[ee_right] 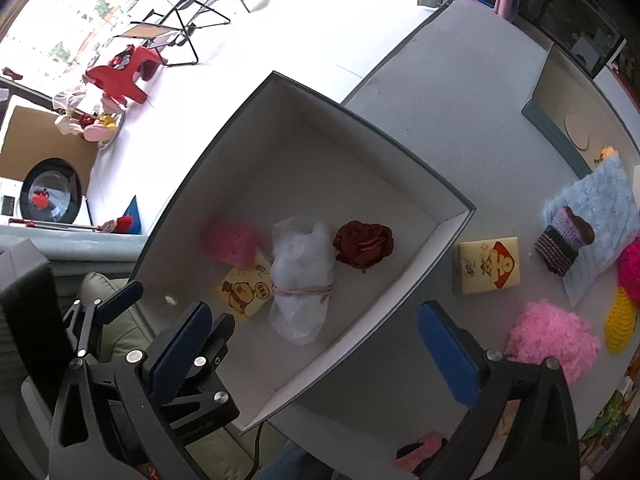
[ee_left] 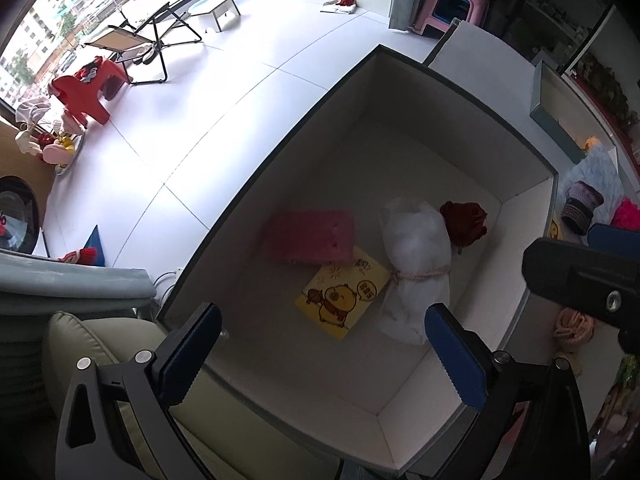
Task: Organize soft objects
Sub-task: 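Move both tools back toward the soft objects on the table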
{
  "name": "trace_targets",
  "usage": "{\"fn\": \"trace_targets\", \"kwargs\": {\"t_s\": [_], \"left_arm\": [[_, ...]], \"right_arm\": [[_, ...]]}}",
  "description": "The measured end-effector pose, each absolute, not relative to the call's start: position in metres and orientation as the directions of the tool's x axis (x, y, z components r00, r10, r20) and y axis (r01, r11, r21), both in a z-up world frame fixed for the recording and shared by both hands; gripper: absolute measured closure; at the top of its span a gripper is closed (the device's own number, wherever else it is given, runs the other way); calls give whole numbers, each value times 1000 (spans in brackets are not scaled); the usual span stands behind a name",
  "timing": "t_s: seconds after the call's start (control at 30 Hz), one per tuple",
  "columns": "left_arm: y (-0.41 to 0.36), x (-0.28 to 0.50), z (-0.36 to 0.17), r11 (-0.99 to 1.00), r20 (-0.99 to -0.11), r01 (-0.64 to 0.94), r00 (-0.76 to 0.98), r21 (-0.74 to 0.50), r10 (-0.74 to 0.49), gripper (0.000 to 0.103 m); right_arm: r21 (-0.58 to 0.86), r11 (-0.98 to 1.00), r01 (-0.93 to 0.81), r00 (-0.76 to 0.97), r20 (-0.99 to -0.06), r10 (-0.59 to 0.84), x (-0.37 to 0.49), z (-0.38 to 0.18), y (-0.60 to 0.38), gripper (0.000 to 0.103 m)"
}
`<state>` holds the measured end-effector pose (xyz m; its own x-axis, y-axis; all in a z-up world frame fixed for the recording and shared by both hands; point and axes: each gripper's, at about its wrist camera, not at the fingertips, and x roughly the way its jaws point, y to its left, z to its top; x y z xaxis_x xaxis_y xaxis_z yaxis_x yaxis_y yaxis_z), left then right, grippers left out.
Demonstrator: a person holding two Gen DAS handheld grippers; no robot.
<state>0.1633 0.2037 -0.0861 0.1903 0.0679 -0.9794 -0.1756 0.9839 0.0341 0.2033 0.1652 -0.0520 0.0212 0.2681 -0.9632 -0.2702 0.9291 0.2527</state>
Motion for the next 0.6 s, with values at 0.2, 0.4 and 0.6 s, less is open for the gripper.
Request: {"fn": "trace_targets", "kwargs": {"t_s": [0.2, 0.4, 0.6], "left_arm": [[197, 155, -79, 984, -977, -175, 202, 28, 64, 1], [191, 147, -72, 987, -977, -158, 205, 26, 59, 1], [171, 142, -69, 994, -979, -94, 194, 48, 66, 1]], "right_arm": [[240, 932, -273, 45, -964, 261, 193, -41, 158, 0], [295, 930, -219, 6, -953, 304, 184, -41, 144, 0], [325, 926, -191, -8, -944, 329, 167, -42, 126, 0]]}}
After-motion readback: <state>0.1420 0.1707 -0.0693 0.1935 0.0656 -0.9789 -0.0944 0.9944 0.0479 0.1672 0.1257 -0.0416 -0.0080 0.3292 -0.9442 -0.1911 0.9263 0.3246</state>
